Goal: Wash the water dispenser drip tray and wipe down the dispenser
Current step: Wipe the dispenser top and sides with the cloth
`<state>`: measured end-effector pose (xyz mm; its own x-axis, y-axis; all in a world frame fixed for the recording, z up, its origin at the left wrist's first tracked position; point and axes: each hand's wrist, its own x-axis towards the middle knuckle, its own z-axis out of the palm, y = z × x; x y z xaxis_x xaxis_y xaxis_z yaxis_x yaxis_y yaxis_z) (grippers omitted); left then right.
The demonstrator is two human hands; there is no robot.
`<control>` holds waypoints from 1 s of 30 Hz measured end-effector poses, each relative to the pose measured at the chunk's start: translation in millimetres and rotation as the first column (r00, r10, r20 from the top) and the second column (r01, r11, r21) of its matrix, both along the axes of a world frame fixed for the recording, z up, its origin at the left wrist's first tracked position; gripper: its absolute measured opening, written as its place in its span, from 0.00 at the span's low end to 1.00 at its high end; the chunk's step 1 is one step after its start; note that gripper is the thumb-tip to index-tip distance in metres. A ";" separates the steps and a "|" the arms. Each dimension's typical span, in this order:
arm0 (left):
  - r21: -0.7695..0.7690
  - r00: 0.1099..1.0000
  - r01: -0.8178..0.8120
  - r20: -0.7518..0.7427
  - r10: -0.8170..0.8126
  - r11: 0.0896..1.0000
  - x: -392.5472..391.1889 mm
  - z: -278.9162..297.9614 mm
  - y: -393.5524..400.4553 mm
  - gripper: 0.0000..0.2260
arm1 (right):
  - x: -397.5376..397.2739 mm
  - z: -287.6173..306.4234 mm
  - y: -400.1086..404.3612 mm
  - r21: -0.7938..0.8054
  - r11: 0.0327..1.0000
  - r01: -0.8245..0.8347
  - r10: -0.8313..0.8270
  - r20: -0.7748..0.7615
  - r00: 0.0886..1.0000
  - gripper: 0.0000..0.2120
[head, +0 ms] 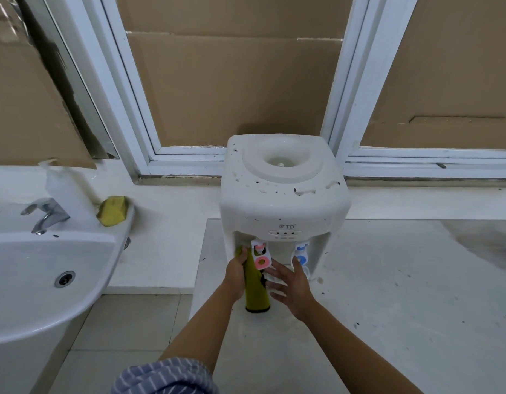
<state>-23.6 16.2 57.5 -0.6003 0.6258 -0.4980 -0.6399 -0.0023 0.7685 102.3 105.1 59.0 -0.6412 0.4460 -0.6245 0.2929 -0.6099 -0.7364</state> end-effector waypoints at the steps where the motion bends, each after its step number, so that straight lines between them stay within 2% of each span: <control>1: 0.002 0.999 0.032 0.010 -0.032 0.999 -1.3 -1.7 -2.0 0.20 | 0.3 0.1 0.5 0.009 1.000 -0.001 0.001 0.006 1.000 0.32; 5: -0.019 0.993 0.117 0.006 -0.117 0.993 -5.7 -2.8 -5.8 0.20 | -1.6 0.5 -0.3 0.020 1.000 0.008 -0.008 0.041 0.999 0.30; 12: 0.028 0.998 0.057 -0.001 -0.057 0.998 -14.6 1.4 1.7 0.18 | -3.4 -0.9 -3.0 0.013 1.000 0.011 -0.012 0.049 0.999 0.31; 19: -0.048 0.976 0.219 0.013 -0.218 0.975 -18.9 -2.4 -1.3 0.20 | 0.0 0.6 0.1 0.027 1.000 0.009 -0.011 0.060 0.998 0.33; 26: 0.018 0.993 0.109 0.053 -0.110 0.994 -18.4 2.3 1.8 0.19 | 0.8 1.7 -2.5 0.037 0.999 -0.016 0.014 0.069 0.998 0.33; 30: 0.001 0.986 0.153 0.062 -0.152 0.988 -18.0 0.3 1.6 0.20 | 2.6 1.7 -1.7 0.043 0.999 -0.027 0.024 0.075 0.997 0.33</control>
<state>-41.6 17.8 57.8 -0.4660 0.7056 -0.5339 -0.6789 0.1018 0.7271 104.9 103.3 60.7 -0.6050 0.4578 -0.6514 0.3634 -0.5692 -0.7376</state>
